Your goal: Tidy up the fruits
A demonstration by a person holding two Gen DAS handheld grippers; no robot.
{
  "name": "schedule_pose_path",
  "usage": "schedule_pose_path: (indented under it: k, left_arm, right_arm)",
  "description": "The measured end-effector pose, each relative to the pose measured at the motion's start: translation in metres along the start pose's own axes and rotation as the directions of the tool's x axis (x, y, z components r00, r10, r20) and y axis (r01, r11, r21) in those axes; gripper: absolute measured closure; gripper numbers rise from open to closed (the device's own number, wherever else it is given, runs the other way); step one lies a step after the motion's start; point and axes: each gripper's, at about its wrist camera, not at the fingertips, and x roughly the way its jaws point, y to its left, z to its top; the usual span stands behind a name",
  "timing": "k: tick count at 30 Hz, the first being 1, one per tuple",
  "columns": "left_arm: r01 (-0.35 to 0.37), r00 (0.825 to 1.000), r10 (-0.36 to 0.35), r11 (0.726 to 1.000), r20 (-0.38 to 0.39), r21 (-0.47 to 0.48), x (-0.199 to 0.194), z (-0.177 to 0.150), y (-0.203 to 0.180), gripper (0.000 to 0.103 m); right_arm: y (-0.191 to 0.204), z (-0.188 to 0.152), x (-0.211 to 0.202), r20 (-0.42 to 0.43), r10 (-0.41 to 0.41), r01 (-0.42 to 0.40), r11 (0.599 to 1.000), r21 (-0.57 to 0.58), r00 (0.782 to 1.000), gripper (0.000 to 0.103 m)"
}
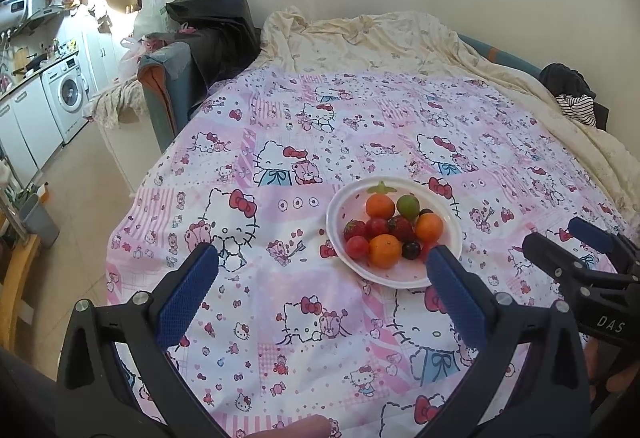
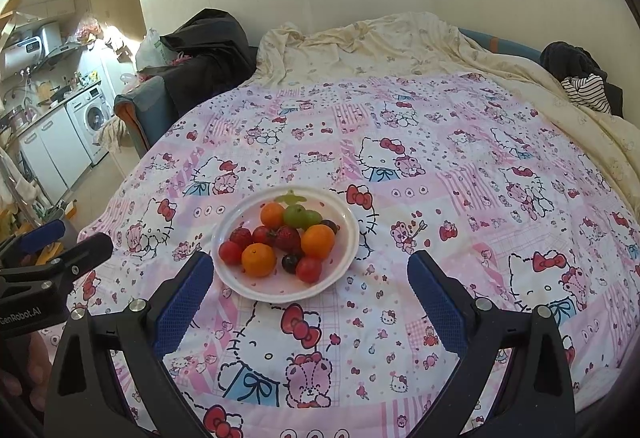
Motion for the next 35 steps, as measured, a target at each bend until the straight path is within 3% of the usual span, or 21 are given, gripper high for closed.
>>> schedule_pose_path:
  k: [35]
  left_arm:
    - [0.024,0.999,-0.025,0.999,-0.029,-0.037,0.0025,-0.0025,0.0061,0.0]
  right_arm:
    - [-0.005,0.0026,-0.001,0.008,0.002,-0.002,1.0,0.018,1.0,0.003]
